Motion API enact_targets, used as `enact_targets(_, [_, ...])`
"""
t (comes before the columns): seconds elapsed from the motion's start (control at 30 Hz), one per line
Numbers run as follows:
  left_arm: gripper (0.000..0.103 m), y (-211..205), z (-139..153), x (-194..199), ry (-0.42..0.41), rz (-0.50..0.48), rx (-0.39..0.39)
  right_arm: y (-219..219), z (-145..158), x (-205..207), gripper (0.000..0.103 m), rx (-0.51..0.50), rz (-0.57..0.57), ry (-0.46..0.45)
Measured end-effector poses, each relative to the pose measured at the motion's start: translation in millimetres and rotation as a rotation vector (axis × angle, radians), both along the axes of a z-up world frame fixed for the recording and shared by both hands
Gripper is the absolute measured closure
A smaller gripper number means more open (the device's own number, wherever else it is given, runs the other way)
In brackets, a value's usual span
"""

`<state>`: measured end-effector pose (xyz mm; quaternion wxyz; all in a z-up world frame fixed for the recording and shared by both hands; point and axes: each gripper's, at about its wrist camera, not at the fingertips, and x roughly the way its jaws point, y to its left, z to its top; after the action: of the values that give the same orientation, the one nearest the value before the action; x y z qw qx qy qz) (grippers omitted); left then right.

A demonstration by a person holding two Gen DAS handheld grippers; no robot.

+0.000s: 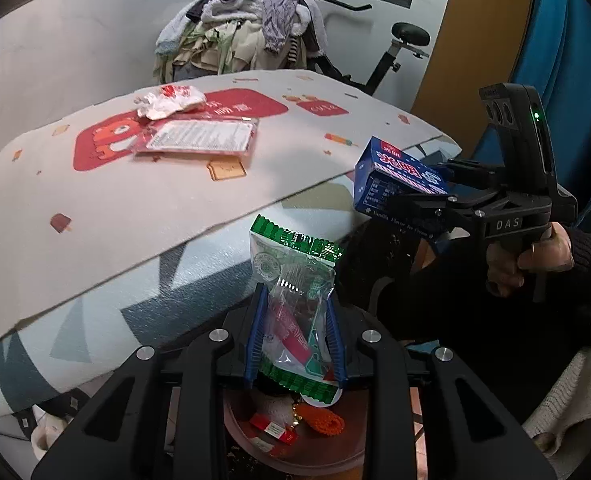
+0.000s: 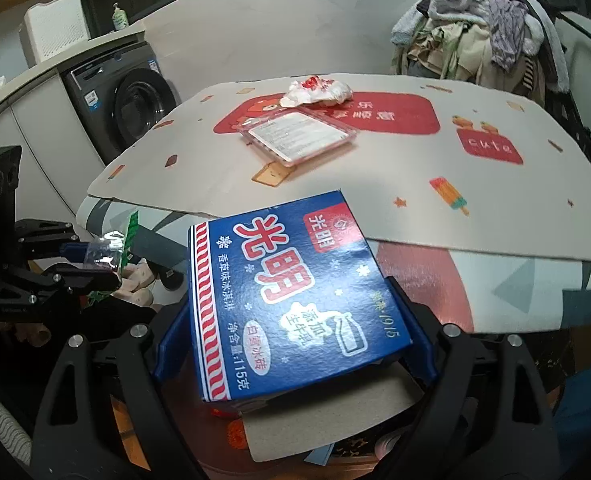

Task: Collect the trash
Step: 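Carry the blue box and candy wrapper off the table over the bin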

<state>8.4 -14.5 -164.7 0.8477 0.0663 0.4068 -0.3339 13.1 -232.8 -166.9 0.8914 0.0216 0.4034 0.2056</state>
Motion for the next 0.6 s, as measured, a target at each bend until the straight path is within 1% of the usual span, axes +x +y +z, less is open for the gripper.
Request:
enact_targets(0.17, [0.075, -6, -11, -2, 0.02, -0.021, 0.014, -6, -2, 0, 0.018, 0.029, -0.018, -0.001])
enact_targets(0.27, [0.074, -10, -19, -4, 0.03, -0.037, 0.035, -9, -3, 0, 0.018, 0.046, -0.029, 0.001])
enact_targets(0.43, [0.066, -15, -28, -10, 0.039, -0.067, 0.051, -14, -5, 0, 0.018, 0.069, -0.038, 0.004])
enact_targets(0.6, [0.059, -21, -31, -15, 0.04, -0.101, 0.06, -10, -7, 1, 0.018, 0.063, -0.023, 0.008])
